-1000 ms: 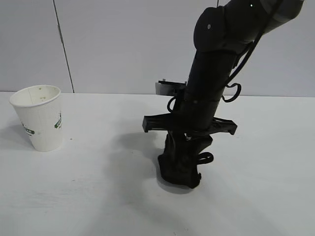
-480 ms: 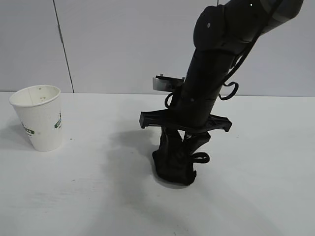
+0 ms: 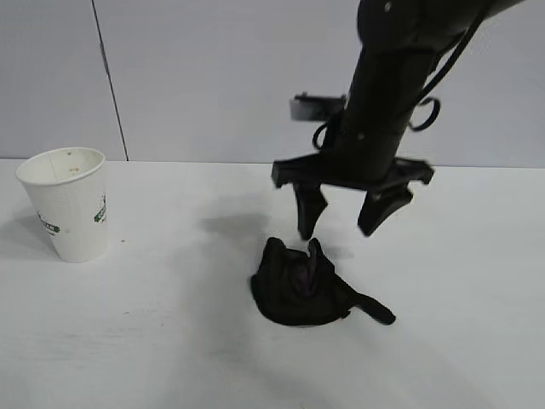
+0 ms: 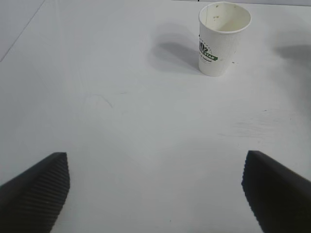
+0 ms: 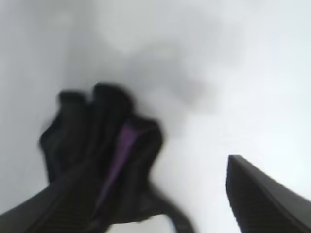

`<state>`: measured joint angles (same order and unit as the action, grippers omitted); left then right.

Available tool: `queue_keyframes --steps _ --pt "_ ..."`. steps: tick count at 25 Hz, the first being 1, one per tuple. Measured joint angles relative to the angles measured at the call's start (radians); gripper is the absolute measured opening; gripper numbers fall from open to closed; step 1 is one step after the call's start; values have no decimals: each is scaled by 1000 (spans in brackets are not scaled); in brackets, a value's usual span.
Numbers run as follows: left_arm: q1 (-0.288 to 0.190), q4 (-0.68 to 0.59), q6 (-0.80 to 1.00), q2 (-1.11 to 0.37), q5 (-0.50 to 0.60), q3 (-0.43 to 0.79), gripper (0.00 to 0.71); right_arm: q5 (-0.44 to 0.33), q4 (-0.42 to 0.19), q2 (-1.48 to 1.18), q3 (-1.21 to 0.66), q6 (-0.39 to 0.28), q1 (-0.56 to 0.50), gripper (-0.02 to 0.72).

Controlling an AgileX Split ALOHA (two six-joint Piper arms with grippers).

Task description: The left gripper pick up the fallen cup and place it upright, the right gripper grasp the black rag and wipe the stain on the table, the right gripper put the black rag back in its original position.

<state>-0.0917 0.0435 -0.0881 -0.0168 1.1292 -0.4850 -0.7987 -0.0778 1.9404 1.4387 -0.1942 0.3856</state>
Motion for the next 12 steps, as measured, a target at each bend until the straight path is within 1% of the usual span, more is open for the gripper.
queue_keyframes --steps 2,3,6,7,8,9,12 --pt "0 0 0 0 0 0 694 -22 -131 -63 0 -86 -38 505" --pt "0 0 0 0 0 0 694 -48 -190 -89 0 -127 -61 493" --pt "0 0 0 0 0 0 694 -155 -389 -150 0 -207 -133 463" --pt "0 0 0 0 0 0 694 -191 -432 -169 0 -221 -159 461" --pt "0 0 0 0 0 0 694 -219 -469 -196 0 -231 -184 461" --pt "0 0 0 0 0 0 694 -237 -492 -229 0 -240 -205 460" --pt "0 0 0 0 0 0 694 -254 -514 -356 0 -250 -267 459"
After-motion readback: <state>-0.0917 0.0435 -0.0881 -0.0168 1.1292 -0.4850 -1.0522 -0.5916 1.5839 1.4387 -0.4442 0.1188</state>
